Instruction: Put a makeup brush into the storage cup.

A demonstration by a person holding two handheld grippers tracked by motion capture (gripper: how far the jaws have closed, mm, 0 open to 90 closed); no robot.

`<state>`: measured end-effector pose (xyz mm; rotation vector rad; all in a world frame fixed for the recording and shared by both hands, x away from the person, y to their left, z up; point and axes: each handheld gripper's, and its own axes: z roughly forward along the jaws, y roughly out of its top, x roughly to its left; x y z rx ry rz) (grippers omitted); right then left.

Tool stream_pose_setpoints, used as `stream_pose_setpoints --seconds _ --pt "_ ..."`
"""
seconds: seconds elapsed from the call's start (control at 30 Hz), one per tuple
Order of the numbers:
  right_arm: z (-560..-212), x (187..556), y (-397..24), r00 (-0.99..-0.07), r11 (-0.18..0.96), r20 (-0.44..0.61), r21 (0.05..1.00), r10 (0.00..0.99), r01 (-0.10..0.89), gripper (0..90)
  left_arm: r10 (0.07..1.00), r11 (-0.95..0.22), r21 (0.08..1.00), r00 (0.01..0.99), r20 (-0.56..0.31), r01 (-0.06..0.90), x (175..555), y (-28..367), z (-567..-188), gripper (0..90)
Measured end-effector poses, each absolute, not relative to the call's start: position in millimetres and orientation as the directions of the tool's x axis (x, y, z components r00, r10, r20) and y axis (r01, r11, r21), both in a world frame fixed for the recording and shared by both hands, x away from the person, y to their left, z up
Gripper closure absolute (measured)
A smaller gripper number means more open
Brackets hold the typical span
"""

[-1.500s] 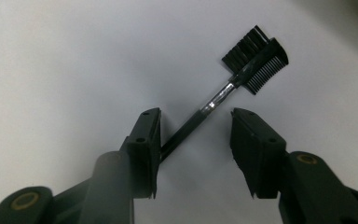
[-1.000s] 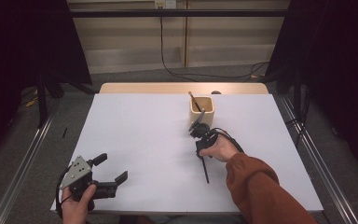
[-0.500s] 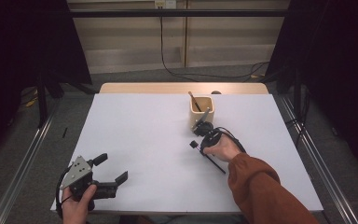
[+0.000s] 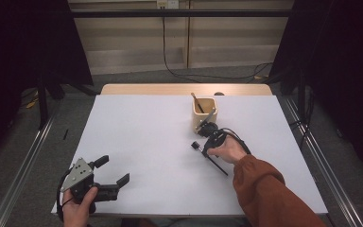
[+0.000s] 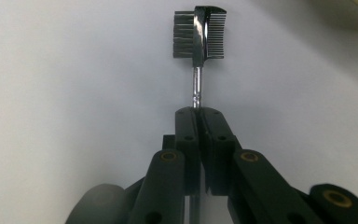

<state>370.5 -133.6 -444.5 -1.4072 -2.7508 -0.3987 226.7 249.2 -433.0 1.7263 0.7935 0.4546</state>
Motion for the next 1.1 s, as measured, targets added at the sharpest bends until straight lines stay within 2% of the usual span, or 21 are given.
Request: stream_pose_setpoints --seconds 0.27,1.1 --pt "-434.0 366.4 -139.0 -0.592 0.542 0.179 0.261 0.786 0.799 86.1 0.710 -0.142 0.950 0.697 -0.097 0.277 226.5 249.0 -432.9 2.1" --pt "-411.5 341.0 -164.3 -0.611 0.443 0.254 0.493 0.750 0.749 86.1 0.712 -0.147 0.949 0.695 -0.095 0.280 227.7 248.9 -432.6 2.0"
